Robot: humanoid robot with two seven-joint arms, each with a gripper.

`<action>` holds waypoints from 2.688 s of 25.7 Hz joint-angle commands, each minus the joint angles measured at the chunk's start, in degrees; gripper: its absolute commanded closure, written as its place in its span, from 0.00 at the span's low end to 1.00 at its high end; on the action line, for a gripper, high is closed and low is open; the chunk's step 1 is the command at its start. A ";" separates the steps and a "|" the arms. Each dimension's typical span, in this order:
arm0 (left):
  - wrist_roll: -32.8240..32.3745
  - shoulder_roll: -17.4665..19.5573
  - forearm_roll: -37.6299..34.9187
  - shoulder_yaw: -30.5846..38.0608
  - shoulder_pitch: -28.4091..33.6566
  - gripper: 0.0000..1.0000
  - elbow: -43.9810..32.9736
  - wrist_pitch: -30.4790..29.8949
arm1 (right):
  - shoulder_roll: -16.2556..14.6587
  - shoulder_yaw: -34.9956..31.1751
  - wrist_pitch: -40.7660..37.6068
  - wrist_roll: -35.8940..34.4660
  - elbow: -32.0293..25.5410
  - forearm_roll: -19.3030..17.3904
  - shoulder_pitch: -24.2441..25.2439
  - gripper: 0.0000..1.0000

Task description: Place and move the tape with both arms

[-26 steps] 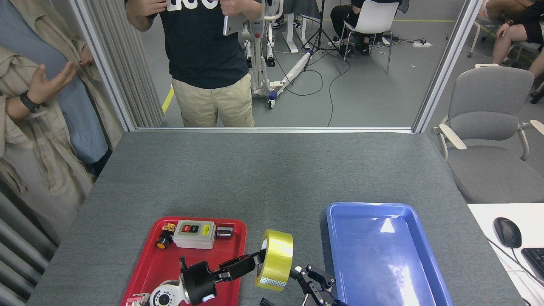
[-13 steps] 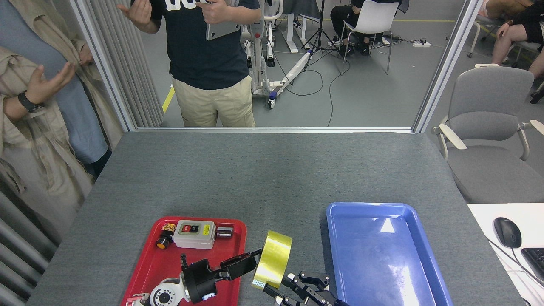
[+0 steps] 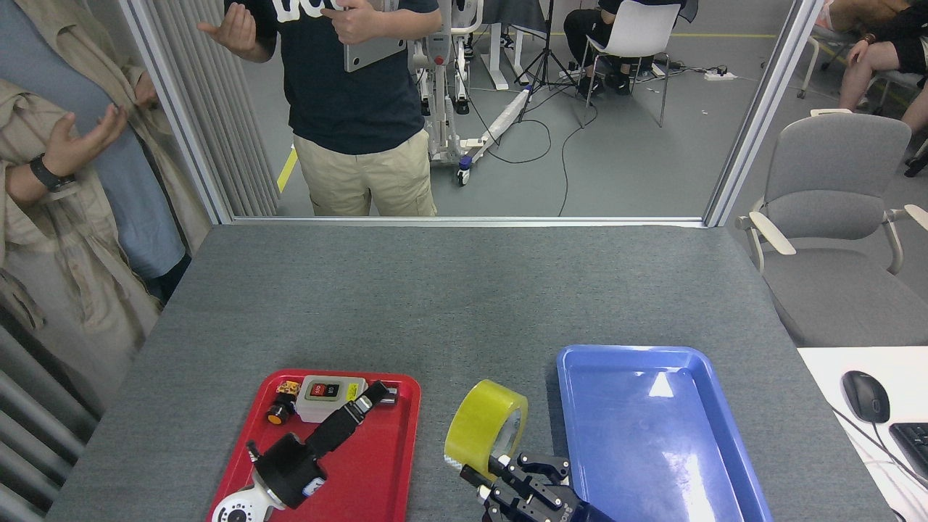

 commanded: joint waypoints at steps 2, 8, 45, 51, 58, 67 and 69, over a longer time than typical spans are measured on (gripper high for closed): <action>19.29 2.43 -23.91 4.05 1.59 0.01 -4.49 -0.01 | -0.32 -0.12 21.56 5.04 0.75 2.83 -3.00 0.92; 35.20 -1.00 -64.34 2.55 12.58 0.00 -26.64 26.09 | -0.40 -0.47 39.40 20.77 1.54 2.83 -4.94 0.91; 51.99 1.37 -62.14 -6.06 14.60 0.00 -24.88 35.32 | -5.94 -8.82 44.76 10.22 4.80 -4.37 -4.41 0.02; 51.99 2.69 -59.50 -6.06 14.60 0.00 -24.09 35.32 | -5.33 -10.31 44.58 5.48 4.71 -4.37 -3.71 0.01; 52.25 5.33 -59.24 -5.97 14.68 0.00 -24.53 35.23 | -4.53 -11.11 43.18 4.33 4.44 -4.37 -2.65 0.01; 52.25 5.68 -59.15 -5.01 15.48 0.00 -24.88 35.32 | -4.27 -11.11 43.27 4.16 4.27 -4.28 -2.57 0.01; 52.34 5.68 -59.06 -5.01 15.65 0.00 -24.97 35.41 | -4.18 -11.11 43.27 4.16 4.27 -4.37 -2.57 0.01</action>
